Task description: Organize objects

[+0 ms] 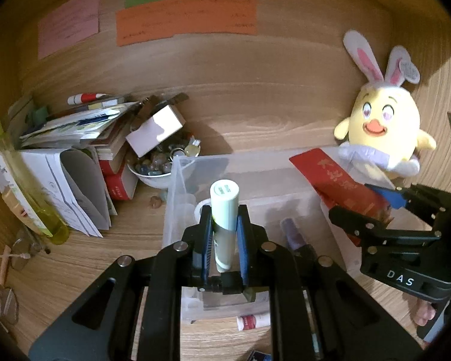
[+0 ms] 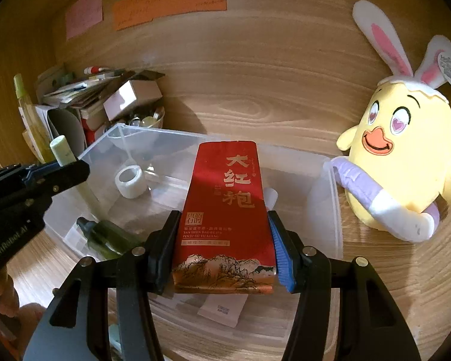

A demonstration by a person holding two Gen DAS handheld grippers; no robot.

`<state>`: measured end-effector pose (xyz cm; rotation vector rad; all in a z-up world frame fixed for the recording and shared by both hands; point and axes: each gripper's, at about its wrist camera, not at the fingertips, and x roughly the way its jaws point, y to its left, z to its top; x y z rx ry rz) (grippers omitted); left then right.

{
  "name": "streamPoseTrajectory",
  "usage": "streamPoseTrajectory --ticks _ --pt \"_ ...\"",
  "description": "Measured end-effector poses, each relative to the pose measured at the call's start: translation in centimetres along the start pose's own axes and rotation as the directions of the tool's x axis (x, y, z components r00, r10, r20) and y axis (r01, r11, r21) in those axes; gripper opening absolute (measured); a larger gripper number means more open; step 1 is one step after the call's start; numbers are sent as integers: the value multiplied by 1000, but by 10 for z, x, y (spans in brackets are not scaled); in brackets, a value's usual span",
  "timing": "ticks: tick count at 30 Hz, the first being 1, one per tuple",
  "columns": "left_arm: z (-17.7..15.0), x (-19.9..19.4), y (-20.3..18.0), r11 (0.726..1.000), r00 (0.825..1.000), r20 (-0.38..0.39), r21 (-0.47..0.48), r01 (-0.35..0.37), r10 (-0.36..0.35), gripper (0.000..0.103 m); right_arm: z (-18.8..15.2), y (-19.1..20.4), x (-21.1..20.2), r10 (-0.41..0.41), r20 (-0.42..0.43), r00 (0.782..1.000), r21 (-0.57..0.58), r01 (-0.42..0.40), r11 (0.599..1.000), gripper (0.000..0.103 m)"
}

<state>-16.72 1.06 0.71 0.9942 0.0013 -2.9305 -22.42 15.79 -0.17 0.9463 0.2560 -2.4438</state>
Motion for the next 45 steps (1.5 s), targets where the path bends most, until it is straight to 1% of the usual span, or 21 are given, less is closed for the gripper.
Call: streamPoseTrajectory --ticks 8,10,12,13,15,16,18,20,23,25,27,29,30,32,33,38,41,45 --pt "-3 0 -11 999 1000 -2 36 14 -14 15 0 0 2 2 -12 1000 -9 -2 1000 52" --pt "-3 0 -12 999 1000 -8 41 27 -27 21 -1 0 3 4 -25 1000 -12 -4 1000 52" --pt "-4 0 -12 998 999 -10 41 37 -37 33 -1 1 6 -1 -35 999 -16 1 1000 52" --pt "-4 -1 -12 998 999 -10 41 44 -44 35 -1 2 6 -6 -36 999 -20 5 1000 52" --pt "-4 -4 -13 998 999 -7 42 53 -53 44 -1 3 6 -13 -37 999 -25 12 1000 53" --pt "-4 -6 -13 997 998 -4 42 59 -59 46 -1 3 6 -15 -37 999 -26 14 1000 54" --pt "-3 -10 -13 997 997 3 42 71 -71 56 -1 3 4 -25 -39 999 -25 24 999 62" --pt "-3 -15 -13 996 997 10 45 81 -82 60 -1 3 2 -33 -32 999 -26 32 999 65" --pt "-1 -23 -12 993 994 12 40 108 -108 71 0 3 -3 -33 -28 999 -32 32 999 67" --pt "0 -28 -10 992 992 12 33 125 -126 76 0 3 -8 -31 -24 999 -30 31 999 71" --pt "-1 -34 -7 990 990 10 26 139 -139 81 1 4 -14 -37 -15 999 -28 37 999 74" --pt "-1 -42 -4 989 989 14 20 144 -145 85 1 5 -21 -41 -1 999 -35 41 999 76" --pt "-1 -46 -2 989 989 19 18 145 -145 88 1 6 -26 -44 9 999 -39 44 998 79" --pt "-2 -53 1 989 989 25 16 147 -147 92 -1 6 -35 -44 26 999 -42 45 998 82" --pt "-3 -57 2 989 989 28 16 147 -148 93 -2 6 -40 -42 34 999 -43 44 998 83" --pt "-10 -75 12 989 989 30 21 146 -147 95 -10 5 -62 -13 57 998 -46 16 999 83" --pt "-17 -81 17 988 988 12 19 151 -151 96 -18 6 -74 -3 66 998 -53 6 999 83" --pt "-30 -86 22 991 991 -14 27 134 -134 96 -32 7 -87 19 71 997 -68 -15 998 83"
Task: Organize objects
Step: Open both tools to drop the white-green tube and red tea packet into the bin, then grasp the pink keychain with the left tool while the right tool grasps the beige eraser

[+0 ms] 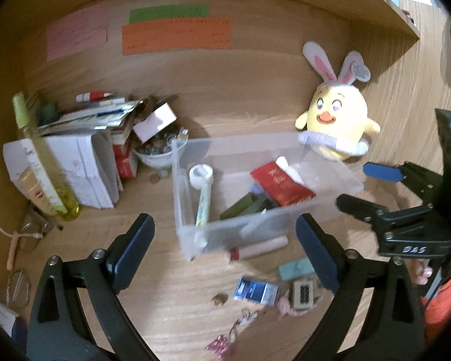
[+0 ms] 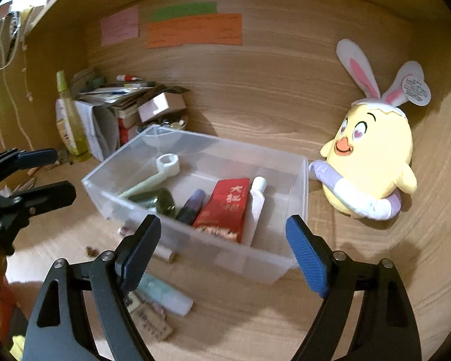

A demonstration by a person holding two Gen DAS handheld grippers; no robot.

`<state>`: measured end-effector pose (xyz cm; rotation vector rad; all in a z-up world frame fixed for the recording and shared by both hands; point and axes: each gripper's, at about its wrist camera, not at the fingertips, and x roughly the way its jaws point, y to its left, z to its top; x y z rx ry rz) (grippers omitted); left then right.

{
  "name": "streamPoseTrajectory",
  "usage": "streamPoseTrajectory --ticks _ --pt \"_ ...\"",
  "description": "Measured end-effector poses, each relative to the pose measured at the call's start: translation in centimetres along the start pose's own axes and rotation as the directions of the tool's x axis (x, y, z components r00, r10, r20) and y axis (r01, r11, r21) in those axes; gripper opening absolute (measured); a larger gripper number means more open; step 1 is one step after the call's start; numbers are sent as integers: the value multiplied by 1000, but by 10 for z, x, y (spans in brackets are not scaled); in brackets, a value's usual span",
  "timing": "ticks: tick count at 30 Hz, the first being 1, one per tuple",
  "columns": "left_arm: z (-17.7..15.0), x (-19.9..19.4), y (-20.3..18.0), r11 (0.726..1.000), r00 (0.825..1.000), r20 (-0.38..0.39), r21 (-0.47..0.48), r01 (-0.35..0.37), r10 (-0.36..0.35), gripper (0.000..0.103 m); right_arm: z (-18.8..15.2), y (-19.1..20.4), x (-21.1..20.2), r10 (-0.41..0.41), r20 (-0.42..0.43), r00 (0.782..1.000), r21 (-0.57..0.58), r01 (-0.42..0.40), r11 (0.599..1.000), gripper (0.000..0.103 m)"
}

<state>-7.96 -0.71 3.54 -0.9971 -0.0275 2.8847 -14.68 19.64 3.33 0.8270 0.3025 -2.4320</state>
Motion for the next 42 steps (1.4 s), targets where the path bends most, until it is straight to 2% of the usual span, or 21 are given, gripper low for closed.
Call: streamPoseTrajectory --ticks 11,16,22,28,29,30,33,34,36,40,42 --pt "-41 -5 8 1000 996 -85 10 -7 8 96 -39 12 -14 73 -57 996 -7 -73 997 83" --pt "-65 3 15 1000 986 -165 -20 -3 0 96 -56 23 -12 87 -97 992 -38 -91 995 83" --pt "-89 6 19 999 974 -225 -39 2 -11 96 -73 29 -3 116 -157 981 -27 -122 992 83" --pt "-105 3 15 1000 971 -238 -25 -7 1 96 -82 35 7 147 -201 969 -25 -155 988 82" --pt "-106 2 14 1000 973 -228 -15 -20 16 94 -82 36 8 151 -203 968 -26 -159 987 79" --pt "-107 1 12 1000 975 -223 -3 -23 22 87 -82 37 10 153 -206 966 -29 -162 986 75" --pt "-110 3 8 1000 971 -240 10 4 -2 74 -81 41 14 158 -218 963 -40 -171 984 66" --pt "-110 4 6 1000 970 -244 10 13 -10 73 -81 42 15 154 -217 964 -39 -167 985 65" --pt "-111 6 4 1000 968 -250 14 19 -15 64 -81 44 18 153 -222 963 -41 -165 985 63" --pt "-112 9 3 1000 969 -244 5 29 -27 58 -82 50 22 154 -230 961 -55 -170 984 63" --pt "-114 8 5 1000 974 -227 -7 21 -22 53 -82 52 23 160 -235 959 -62 -179 982 55"
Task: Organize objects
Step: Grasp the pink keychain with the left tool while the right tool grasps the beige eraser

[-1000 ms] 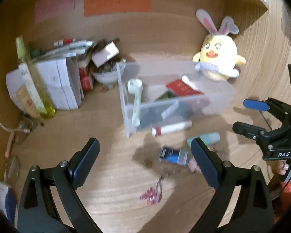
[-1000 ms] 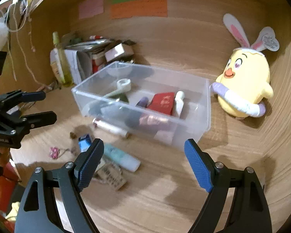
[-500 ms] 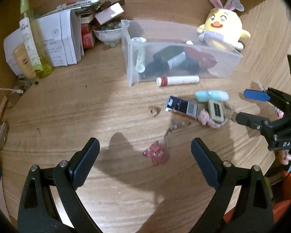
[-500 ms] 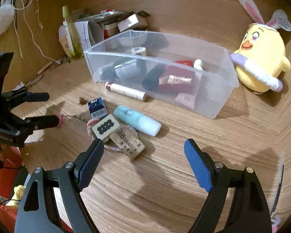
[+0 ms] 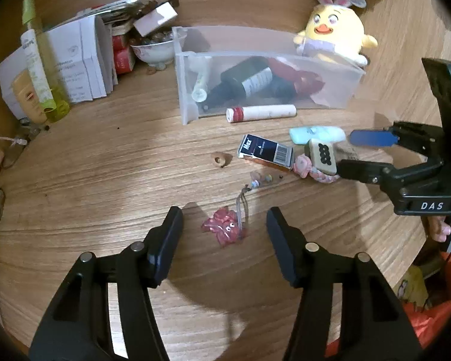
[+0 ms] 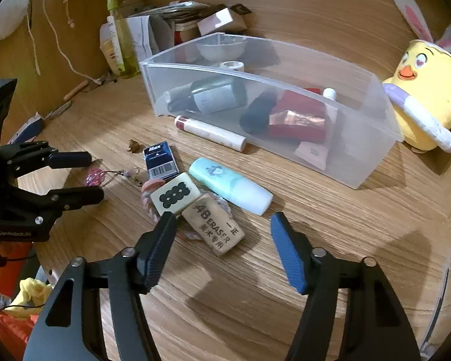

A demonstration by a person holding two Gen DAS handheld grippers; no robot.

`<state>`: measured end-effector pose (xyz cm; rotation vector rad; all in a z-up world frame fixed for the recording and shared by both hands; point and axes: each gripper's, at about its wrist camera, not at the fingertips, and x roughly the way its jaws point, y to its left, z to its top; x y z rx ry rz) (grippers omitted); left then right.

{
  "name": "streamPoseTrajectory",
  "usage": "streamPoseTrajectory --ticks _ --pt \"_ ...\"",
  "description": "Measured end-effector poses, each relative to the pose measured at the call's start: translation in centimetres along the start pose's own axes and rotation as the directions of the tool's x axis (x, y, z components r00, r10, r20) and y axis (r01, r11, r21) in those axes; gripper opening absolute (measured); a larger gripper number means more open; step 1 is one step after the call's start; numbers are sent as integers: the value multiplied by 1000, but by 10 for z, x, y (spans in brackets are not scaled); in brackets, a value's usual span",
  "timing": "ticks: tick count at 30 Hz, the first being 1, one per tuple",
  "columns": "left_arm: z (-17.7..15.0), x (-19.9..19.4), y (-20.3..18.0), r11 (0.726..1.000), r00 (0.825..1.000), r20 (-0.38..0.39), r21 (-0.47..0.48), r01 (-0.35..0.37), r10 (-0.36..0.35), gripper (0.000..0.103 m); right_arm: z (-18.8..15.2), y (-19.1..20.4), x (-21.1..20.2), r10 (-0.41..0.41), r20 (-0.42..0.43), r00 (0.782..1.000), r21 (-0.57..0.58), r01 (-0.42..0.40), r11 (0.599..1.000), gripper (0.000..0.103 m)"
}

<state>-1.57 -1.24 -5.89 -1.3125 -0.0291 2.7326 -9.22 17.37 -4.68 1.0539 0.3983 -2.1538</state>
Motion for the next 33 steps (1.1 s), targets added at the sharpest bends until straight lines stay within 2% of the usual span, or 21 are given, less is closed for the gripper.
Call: streamPoseTrajectory --ticks 5,6,10,15,22,33 --pt "-4 -4 5 1000 1000 18 -8 -10 10 30 1 1 4 42 -9 999 7 -42 999 41" --pt "-5 -5 5 1000 1000 19 -8 -6 7 29 2 1 4 48 -9 999 7 -48 999 39" --pt "-8 -6 3 1000 999 33 4 -19 19 29 1 2 3 52 -1 999 10 -52 999 34" --pt "-8 -5 2 1000 999 37 -7 -16 17 28 -1 3 -5 12 36 999 10 -12 1000 27" --pt "2 -18 6 999 995 91 -29 -25 27 28 0 -5 -22 -1 76 997 44 -3 999 25" --pt "25 -46 2 999 980 199 -30 -16 22 28 2 -18 -52 -16 157 987 88 2 996 24"
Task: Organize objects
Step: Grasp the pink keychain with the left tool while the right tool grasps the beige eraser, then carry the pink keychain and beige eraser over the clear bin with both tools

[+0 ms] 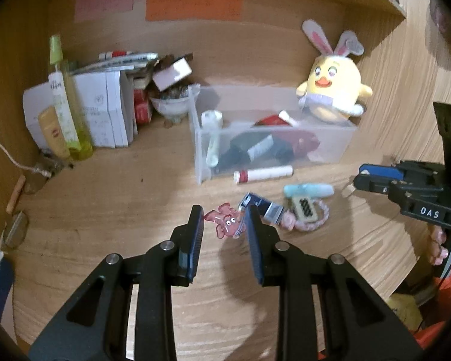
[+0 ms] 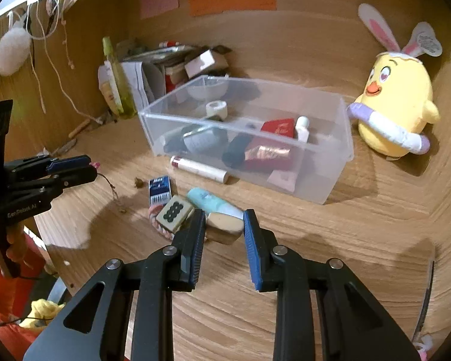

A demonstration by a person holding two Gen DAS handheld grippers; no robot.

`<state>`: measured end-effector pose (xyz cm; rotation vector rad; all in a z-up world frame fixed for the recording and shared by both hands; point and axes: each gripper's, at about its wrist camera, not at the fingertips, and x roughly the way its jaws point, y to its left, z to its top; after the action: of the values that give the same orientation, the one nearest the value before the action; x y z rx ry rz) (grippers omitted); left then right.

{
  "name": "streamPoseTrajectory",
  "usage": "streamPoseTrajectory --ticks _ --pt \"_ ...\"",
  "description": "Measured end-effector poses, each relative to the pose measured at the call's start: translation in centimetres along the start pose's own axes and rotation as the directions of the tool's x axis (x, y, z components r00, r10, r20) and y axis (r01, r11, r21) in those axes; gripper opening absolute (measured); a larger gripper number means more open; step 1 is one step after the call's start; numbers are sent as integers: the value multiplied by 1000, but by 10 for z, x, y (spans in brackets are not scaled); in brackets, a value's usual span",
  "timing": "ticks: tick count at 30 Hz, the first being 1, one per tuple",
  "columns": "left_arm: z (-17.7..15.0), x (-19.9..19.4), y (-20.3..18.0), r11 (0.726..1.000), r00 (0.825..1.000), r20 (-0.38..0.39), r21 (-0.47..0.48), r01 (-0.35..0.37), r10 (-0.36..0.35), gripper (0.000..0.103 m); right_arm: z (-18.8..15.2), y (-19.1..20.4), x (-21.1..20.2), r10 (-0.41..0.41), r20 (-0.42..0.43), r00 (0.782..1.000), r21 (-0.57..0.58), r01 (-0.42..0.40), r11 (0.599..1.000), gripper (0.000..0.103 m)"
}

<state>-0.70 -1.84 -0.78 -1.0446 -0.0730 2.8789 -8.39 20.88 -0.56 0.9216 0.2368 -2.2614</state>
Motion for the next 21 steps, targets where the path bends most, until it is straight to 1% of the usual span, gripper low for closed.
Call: streamPoseTrajectory --ticks 5,11,17,21 --pt "17 -7 -6 1000 999 51 3 13 -13 28 7 -6 -10 -6 44 999 20 5 1000 24" --pt "35 -7 -13 1000 996 82 2 28 -28 28 20 -14 -19 -4 99 995 37 0 999 24" --pt "59 -8 -17 999 991 127 -15 42 -40 28 37 -19 -29 14 165 986 39 -21 999 24" --pt "74 -8 -19 999 987 155 -17 50 -47 28 50 -18 -32 5 201 980 22 -10 1000 24"
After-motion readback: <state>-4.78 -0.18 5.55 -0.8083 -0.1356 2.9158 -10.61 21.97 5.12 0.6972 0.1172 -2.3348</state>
